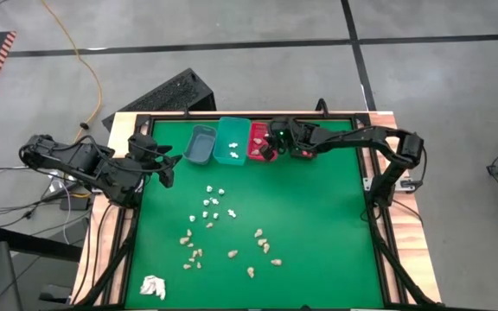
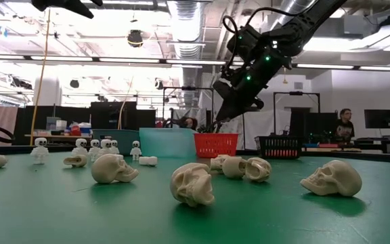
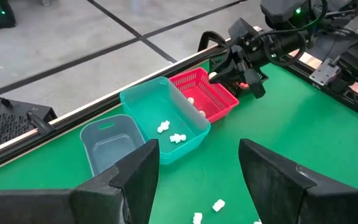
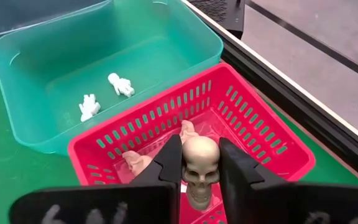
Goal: Sort Halloween decoration
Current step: Put the white skull toy into the red bin
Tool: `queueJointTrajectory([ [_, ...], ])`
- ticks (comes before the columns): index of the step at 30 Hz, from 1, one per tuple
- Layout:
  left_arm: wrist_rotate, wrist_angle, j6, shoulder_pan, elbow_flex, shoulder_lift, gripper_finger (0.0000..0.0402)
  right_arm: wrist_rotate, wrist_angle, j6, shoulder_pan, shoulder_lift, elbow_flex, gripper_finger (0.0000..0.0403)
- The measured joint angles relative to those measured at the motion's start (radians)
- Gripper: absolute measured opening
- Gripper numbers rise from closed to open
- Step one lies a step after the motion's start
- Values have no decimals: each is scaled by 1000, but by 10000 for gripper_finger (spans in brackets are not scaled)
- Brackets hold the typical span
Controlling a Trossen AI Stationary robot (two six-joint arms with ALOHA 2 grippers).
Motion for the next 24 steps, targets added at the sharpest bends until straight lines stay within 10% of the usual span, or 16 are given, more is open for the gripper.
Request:
queueJointTrajectory([
  [15,-1,0,0,0,0,0,210,-44,4,0,1,0,0,194],
  [24,-1,0,8,0,0,0,210,-393,82,-17,97,-72,1,182],
])
